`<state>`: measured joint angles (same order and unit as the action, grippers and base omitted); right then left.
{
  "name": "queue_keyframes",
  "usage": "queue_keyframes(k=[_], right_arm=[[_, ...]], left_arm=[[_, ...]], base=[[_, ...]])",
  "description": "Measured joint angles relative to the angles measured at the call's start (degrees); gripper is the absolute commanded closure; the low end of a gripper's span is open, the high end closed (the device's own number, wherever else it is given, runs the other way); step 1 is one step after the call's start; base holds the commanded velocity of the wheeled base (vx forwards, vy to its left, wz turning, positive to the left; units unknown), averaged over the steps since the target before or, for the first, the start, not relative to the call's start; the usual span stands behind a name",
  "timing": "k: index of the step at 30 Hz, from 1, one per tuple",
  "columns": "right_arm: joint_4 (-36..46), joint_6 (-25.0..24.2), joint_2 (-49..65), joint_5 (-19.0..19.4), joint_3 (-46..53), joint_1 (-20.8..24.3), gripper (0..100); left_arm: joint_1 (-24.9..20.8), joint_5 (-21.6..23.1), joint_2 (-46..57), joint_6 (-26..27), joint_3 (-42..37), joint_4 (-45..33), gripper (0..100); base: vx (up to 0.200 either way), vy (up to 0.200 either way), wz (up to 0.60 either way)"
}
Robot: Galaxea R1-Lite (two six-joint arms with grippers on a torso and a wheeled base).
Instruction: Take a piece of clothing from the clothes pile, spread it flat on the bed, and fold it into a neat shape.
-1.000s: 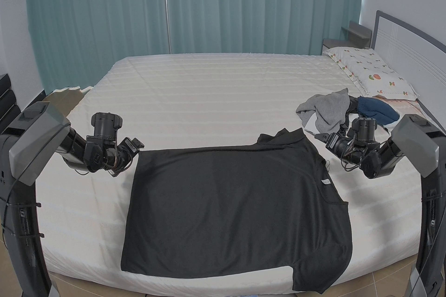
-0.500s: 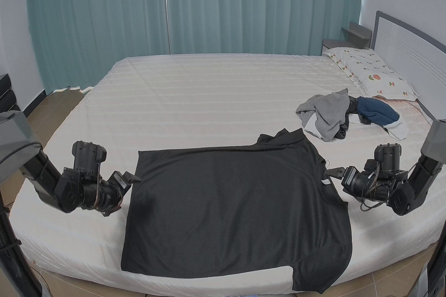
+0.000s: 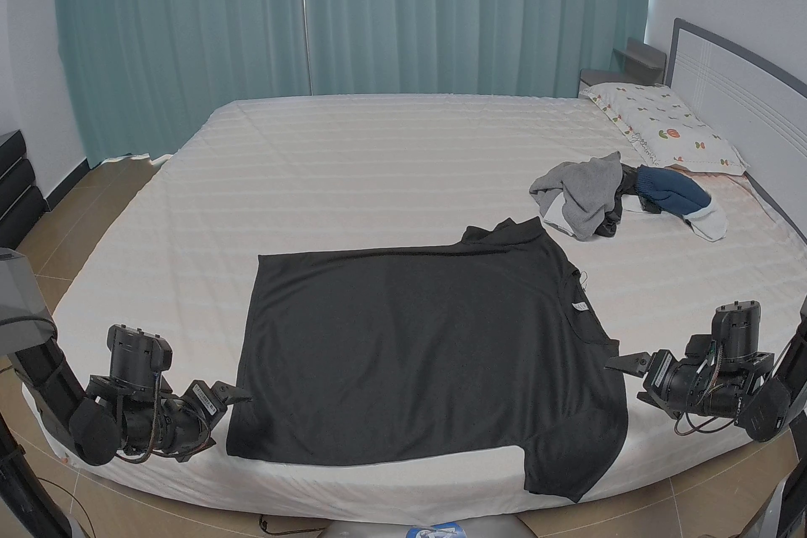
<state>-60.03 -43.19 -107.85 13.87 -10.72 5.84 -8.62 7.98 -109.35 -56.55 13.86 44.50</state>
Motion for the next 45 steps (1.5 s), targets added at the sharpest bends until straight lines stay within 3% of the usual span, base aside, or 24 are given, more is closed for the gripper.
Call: queue_keyframes(k=[7,14,19,20,45], right_arm=[[0.0,0.0,0.6,0.0,0.5,0.3,0],[0.0,0.1,0.6,0.0,0.5,0.4,0],[0.0,0.1,0.5,0.0,0.4,0.4,0],[0.0,0.1,0.5,0.0,0.4,0.4,0],[0.1,0.6,0.8,-0.1,1.0,0.4,0]], left_arm=[[-1.0,-1.6,-3.4,0.0,-0.1,3.6,0],[-3.9,-7.6,-9.1,0.1,-0.3,10.3,0],[-5.2,-8.0,-11.3,0.1,0.0,10.9,0],[-5.2,-8.1,-11.6,0.1,0.1,10.9,100],[-3.5,-8.3,-12.1,7.5,-4.0,10.5,100]], base=[[0.0,0.0,0.0],[0.0,0.0,0.0],[0.0,0.0,0.0],[0.0,0.0,0.0],[0.0,0.0,0.0]])
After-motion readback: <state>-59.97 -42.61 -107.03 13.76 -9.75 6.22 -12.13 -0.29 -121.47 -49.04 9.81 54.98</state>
